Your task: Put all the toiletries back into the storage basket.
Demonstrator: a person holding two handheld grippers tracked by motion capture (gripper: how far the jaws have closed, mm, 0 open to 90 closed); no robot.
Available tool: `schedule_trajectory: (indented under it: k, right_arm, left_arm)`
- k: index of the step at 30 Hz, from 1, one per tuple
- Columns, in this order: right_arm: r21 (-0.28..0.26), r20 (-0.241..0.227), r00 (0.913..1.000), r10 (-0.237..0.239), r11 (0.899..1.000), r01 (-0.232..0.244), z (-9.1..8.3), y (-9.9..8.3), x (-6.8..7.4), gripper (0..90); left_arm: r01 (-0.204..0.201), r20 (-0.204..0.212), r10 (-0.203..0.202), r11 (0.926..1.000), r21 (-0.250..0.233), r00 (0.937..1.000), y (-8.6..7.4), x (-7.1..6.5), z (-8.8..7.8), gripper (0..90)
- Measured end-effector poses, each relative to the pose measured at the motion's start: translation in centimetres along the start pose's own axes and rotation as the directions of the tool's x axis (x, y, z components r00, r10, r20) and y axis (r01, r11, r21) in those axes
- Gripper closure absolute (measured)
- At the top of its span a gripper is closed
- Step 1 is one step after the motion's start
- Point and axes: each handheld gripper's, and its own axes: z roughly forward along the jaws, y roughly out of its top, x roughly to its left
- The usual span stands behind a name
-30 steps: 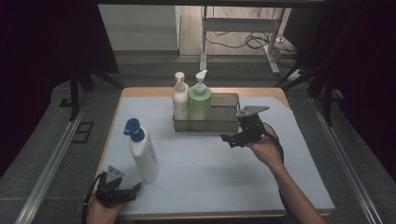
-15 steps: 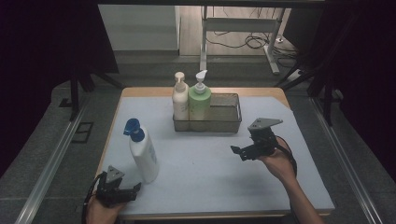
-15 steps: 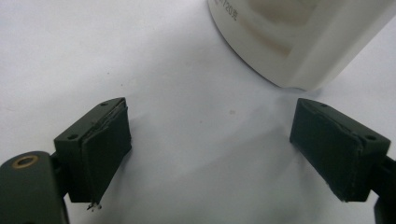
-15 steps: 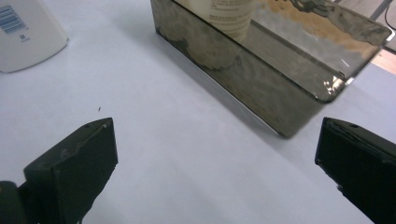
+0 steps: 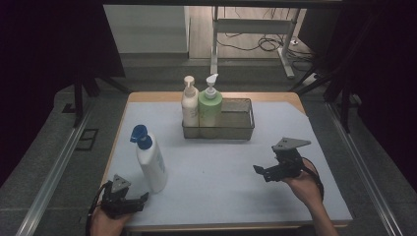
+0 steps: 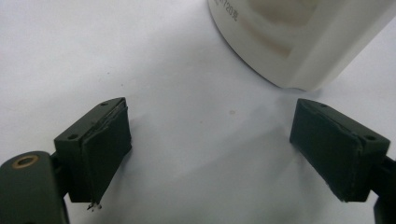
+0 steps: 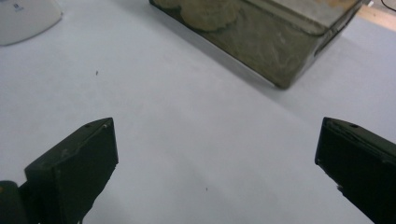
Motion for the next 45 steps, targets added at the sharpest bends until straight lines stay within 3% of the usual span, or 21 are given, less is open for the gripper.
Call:
schedule_trajectory:
  k: [9, 23, 28, 34, 41, 45]
  right_arm:
    - [0.003, 0.013, 0.9991, 0.040, 0.999, -0.040, 0.9, -3.2, -0.1, 0.0]
    - [0.094, 0.018, 0.9983, 0.055, 0.994, -0.057, 4.1, -7.1, -0.6, 0.0]
    - [0.098, 0.035, 0.9985, 0.043, 0.994, -0.046, 4.2, -7.2, -0.4, 0.0]
    - [0.094, 0.032, 0.9986, 0.043, 0.995, -0.046, 4.2, -7.2, -0.4, 0.0]
    - [0.093, 0.032, 0.9986, 0.043, 0.995, -0.046, 4.2, -7.2, -0.4, 0.0]
    - [0.093, 0.033, 0.9985, 0.043, 0.995, -0.046, 4.2, -7.2, -0.4, 0.0]
  left_arm:
    - [0.002, 0.000, -0.002, 1.0000, -0.001, 1.0000, 0.0, 0.0, 0.0, 12.1]
    - [-0.004, -0.001, 0.004, 1.0000, -0.002, 1.0000, 0.1, 0.2, -0.2, 17.2]
    - [-0.001, 0.025, 0.001, 0.9998, -0.018, 0.9997, 0.3, 0.4, -0.7, 27.8]
    - [-0.009, 0.047, 0.010, 0.9996, -0.028, 0.9989, 0.7, 0.4, -0.9, 47.5]
    - [0.002, 0.101, 0.000, 0.9996, -0.028, 0.9949, 1.7, 1.0, -0.2, 86.2]
    - [-0.023, 0.112, 0.026, 0.9994, -0.024, 0.9934, 2.5, 0.7, 0.6, 89.6]
